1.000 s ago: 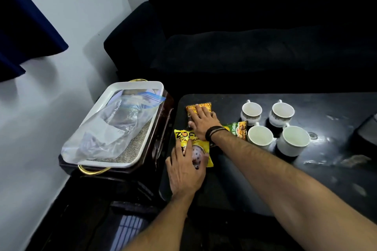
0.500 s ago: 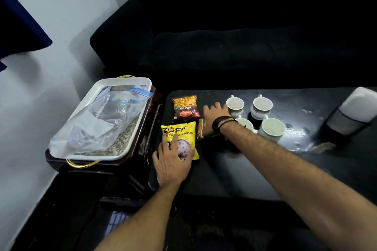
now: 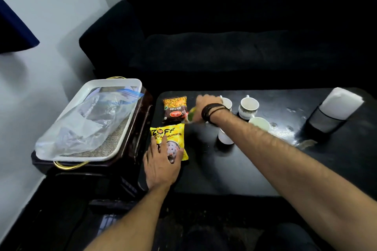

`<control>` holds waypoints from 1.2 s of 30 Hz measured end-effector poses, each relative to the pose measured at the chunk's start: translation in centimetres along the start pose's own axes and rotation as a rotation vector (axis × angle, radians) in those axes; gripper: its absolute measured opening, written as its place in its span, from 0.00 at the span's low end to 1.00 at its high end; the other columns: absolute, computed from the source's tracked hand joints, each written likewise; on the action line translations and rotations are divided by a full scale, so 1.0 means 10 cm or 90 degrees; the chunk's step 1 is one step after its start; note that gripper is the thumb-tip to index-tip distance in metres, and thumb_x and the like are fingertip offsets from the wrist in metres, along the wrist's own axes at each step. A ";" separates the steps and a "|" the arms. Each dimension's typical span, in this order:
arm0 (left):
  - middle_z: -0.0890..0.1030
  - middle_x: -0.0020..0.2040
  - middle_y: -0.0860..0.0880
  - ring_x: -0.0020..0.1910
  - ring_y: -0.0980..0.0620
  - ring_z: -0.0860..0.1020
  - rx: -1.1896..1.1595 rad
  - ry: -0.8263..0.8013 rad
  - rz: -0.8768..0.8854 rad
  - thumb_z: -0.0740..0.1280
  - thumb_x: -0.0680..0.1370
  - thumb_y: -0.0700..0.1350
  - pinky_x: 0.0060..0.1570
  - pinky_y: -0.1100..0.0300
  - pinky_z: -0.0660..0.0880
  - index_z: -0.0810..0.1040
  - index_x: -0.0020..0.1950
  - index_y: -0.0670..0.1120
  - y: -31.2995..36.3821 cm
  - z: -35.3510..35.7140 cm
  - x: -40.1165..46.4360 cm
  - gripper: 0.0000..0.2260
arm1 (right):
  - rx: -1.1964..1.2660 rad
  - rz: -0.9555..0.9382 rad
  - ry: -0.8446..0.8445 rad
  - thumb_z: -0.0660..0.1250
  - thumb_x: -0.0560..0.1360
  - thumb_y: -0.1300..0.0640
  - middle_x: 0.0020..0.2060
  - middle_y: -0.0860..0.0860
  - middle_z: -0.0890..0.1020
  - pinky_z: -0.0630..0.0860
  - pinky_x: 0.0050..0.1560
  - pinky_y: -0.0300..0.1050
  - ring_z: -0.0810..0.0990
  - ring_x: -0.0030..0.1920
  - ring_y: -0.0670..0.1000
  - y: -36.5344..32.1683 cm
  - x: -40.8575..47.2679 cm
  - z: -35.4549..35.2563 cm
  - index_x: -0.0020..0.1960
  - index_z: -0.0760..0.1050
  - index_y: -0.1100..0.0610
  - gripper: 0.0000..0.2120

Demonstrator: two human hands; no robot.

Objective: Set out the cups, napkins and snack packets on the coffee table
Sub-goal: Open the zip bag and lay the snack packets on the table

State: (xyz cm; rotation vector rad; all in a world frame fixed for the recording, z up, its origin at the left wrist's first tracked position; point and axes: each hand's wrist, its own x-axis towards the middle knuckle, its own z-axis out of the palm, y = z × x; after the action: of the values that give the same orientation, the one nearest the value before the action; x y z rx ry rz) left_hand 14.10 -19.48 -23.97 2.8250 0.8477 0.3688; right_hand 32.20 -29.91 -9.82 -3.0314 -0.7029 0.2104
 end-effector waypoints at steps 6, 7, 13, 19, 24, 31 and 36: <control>0.61 0.78 0.43 0.72 0.44 0.68 0.011 -0.003 -0.003 0.47 0.75 0.73 0.70 0.48 0.63 0.57 0.79 0.55 0.01 0.01 0.02 0.37 | 0.223 0.151 0.108 0.71 0.69 0.46 0.61 0.59 0.74 0.75 0.52 0.54 0.77 0.60 0.61 -0.16 0.32 0.15 0.66 0.62 0.59 0.33; 0.61 0.78 0.43 0.72 0.44 0.68 0.013 -0.001 -0.001 0.47 0.75 0.73 0.70 0.48 0.63 0.57 0.79 0.55 0.01 0.01 0.02 0.37 | 0.234 0.161 0.100 0.70 0.70 0.46 0.62 0.60 0.73 0.75 0.54 0.54 0.75 0.62 0.62 -0.18 0.35 0.26 0.68 0.60 0.59 0.33; 0.60 0.79 0.44 0.72 0.45 0.67 0.010 -0.007 -0.007 0.47 0.75 0.73 0.70 0.47 0.63 0.57 0.79 0.56 0.02 0.01 0.03 0.37 | 0.077 -0.003 0.071 0.58 0.77 0.38 0.79 0.59 0.50 0.53 0.73 0.66 0.50 0.78 0.62 -0.25 0.33 0.84 0.79 0.46 0.54 0.39; 0.59 0.79 0.45 0.73 0.45 0.65 0.015 -0.010 -0.005 0.46 0.75 0.74 0.71 0.47 0.62 0.57 0.78 0.56 0.02 0.01 0.03 0.37 | 0.060 -0.139 -0.031 0.48 0.80 0.36 0.80 0.53 0.47 0.38 0.76 0.64 0.43 0.80 0.55 -0.43 0.46 0.89 0.80 0.41 0.52 0.36; 0.58 0.79 0.45 0.74 0.45 0.64 0.011 -0.022 -0.004 0.46 0.75 0.74 0.71 0.47 0.60 0.56 0.79 0.56 0.02 0.00 0.05 0.37 | 0.063 -0.131 -0.036 0.43 0.80 0.35 0.80 0.52 0.48 0.35 0.75 0.66 0.47 0.80 0.55 -0.56 0.38 0.99 0.80 0.42 0.50 0.34; 0.59 0.79 0.45 0.73 0.46 0.66 0.018 -0.021 0.008 0.47 0.75 0.71 0.70 0.47 0.61 0.60 0.78 0.55 0.02 -0.03 0.03 0.35 | 0.204 0.022 0.158 0.39 0.80 0.38 0.80 0.56 0.48 0.39 0.77 0.62 0.45 0.80 0.56 -0.39 -0.08 1.16 0.80 0.48 0.57 0.35; 0.59 0.79 0.45 0.74 0.46 0.65 0.011 -0.031 0.013 0.49 0.77 0.68 0.71 0.46 0.61 0.59 0.78 0.55 0.02 -0.02 0.03 0.32 | 0.180 -0.002 0.121 0.41 0.81 0.39 0.80 0.55 0.43 0.38 0.78 0.60 0.39 0.80 0.54 -0.30 -0.12 1.37 0.80 0.43 0.58 0.34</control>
State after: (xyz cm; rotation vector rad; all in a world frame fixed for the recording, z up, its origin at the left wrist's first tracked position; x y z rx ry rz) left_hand 14.34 -19.43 -23.66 2.8478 0.8160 0.2967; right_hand 27.96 -27.89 -23.07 -2.7353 -0.6062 0.0179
